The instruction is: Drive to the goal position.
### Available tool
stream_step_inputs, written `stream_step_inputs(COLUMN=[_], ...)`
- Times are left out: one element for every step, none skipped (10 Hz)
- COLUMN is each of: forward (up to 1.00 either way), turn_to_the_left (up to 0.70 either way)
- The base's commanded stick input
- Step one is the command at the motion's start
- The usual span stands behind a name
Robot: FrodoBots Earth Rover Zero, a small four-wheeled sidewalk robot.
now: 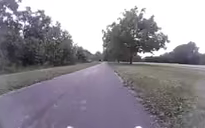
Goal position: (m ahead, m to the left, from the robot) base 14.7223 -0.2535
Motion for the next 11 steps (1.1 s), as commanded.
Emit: stream_step_inputs(forward=[0.68,0.68,0.68,0.68,0.68,0.68,0.68,0.68,0.68,0.68,0.68], turn_to_the_left=[0.01,0.01,0.01,0.01,0.01,0.01,0.0,0.0,0.0,0.0,0.0])
